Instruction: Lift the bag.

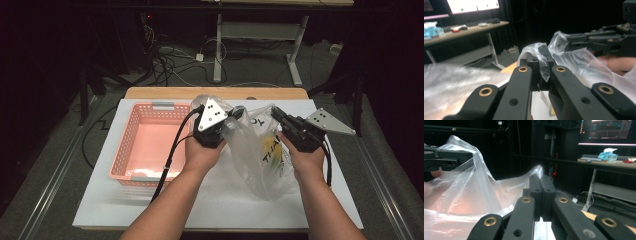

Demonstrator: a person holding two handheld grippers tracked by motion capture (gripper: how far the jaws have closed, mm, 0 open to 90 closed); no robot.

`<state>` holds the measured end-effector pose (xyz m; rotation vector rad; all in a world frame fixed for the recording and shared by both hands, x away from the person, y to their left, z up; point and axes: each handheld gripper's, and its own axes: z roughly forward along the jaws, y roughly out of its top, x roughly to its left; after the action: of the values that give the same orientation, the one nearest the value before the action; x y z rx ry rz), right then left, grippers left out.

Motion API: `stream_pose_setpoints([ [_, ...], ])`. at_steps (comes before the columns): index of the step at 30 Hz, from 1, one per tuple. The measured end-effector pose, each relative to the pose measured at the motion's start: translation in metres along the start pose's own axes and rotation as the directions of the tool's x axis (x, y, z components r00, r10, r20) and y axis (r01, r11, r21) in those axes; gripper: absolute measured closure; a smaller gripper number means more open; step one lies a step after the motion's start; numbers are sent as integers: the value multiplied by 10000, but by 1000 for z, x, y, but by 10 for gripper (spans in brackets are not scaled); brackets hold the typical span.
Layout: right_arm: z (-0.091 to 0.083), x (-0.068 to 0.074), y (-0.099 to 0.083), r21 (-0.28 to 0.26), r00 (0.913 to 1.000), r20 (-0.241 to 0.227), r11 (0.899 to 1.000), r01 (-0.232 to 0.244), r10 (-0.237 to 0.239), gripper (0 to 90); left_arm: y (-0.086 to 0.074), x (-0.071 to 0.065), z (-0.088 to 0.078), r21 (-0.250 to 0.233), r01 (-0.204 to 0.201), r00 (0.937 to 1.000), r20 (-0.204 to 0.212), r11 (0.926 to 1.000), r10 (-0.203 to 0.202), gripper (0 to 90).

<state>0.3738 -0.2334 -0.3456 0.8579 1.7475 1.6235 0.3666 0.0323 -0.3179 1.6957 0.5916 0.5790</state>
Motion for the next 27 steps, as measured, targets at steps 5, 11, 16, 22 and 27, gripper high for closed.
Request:
stream_pose_setpoints([
  [5,8,-1,13,-406,9997,240,9992,12,-2,900,21,4,4,-383,-236,9997,-99,9990,232,883],
  [11,8,-1,34,-1010,9987,512,9948,103,-51,900,47,8,4,-874,-535,9983,-293,9947,511,883],
  [16,8,-4,58,-1452,9967,799,9891,241,-126,900,68,10,5,-1211,-812,9959,-488,9893,758,883],
  [22,3,-10,87,-2036,9931,1155,9781,439,-206,900,92,14,2,-1827,-901,9946,-683,9790,787,883],
  [27,0,-17,87,-1830,9901,1372,9816,548,-296,900,83,20,18,-1148,-871,9936,-817,9896,780,882],
])
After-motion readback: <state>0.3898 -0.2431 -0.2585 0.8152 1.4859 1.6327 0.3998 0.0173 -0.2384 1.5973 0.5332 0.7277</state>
